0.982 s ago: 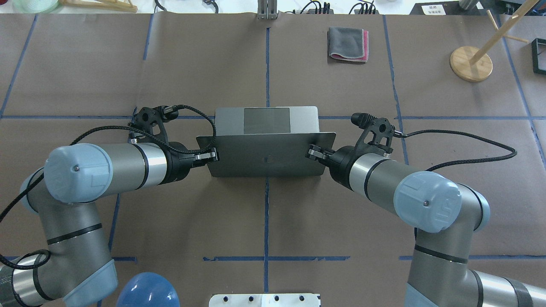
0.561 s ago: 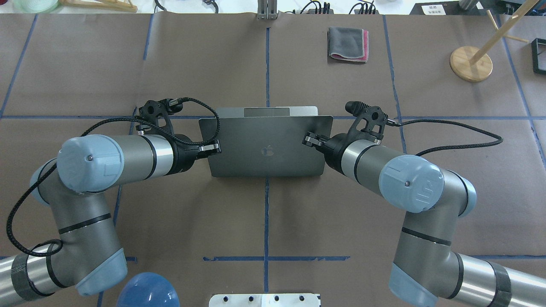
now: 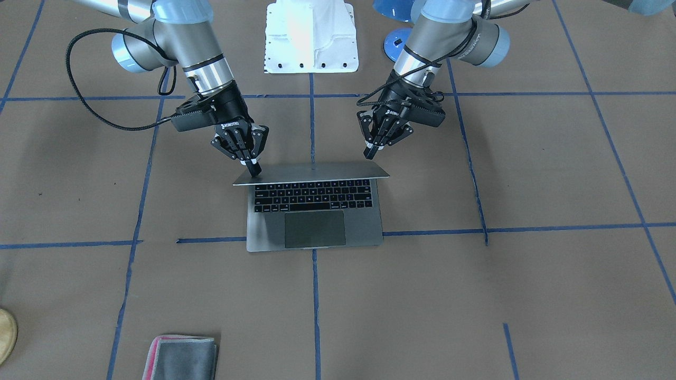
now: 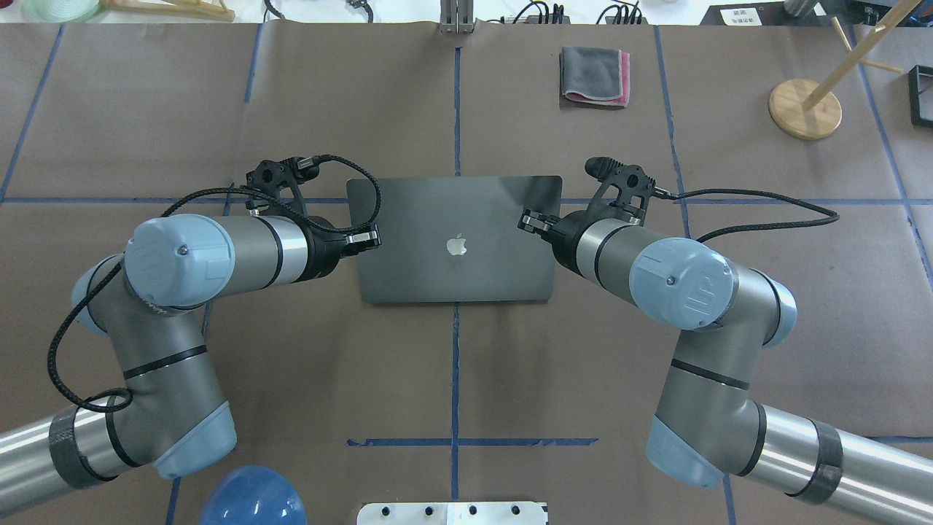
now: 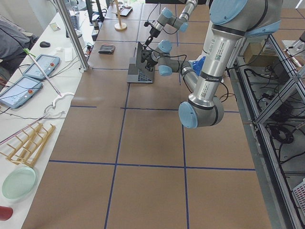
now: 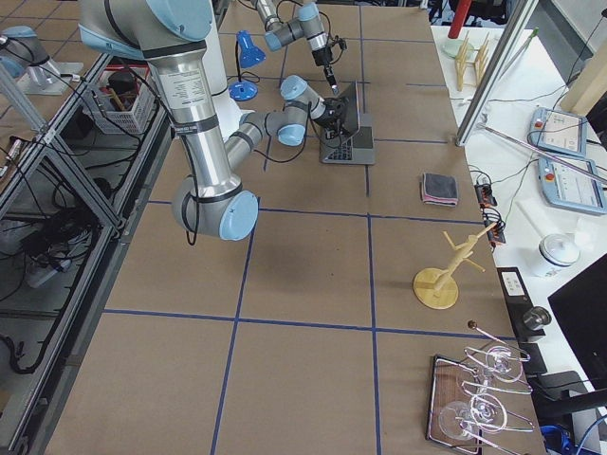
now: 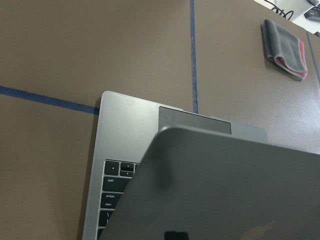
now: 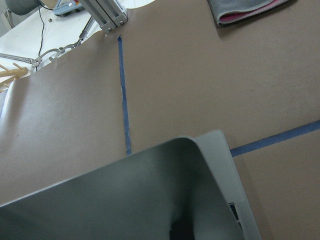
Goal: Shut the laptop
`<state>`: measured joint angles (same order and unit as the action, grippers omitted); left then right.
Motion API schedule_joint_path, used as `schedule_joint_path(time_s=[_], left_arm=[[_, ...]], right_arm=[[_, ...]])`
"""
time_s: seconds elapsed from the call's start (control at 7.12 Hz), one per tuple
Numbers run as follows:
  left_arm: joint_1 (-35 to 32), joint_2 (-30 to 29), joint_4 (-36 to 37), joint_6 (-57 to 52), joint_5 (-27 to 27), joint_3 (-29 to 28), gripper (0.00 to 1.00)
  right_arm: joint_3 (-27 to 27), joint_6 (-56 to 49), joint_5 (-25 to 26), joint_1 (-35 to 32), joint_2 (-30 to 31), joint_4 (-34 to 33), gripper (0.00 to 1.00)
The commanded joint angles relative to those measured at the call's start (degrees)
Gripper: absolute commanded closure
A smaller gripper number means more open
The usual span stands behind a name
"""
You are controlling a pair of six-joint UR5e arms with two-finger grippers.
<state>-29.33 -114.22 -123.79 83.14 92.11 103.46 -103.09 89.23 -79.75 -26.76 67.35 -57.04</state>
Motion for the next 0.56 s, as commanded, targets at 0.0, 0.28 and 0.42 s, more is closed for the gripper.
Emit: schedule_joint_path(time_s=[0.0, 0.28, 0.42], left_arm=[[-0.7, -1.6, 0.1, 0.0, 0.0, -3.6, 1.00], [-1.3, -2.8, 0.0, 0.0, -0.1, -6.7, 1.00], [-1.3, -4.2, -0.1, 0.0, -0.1, -9.0, 1.00]], right_arm=[[2.4, -0.1, -0.1, -0.1, -0.4, 0.0, 0.97], [4.5, -0.3, -0.1, -0.2, -0.9, -0.6, 0.97], [7.9, -0.4, -0.1, -0.2, -3.5, -0.7, 0.97]])
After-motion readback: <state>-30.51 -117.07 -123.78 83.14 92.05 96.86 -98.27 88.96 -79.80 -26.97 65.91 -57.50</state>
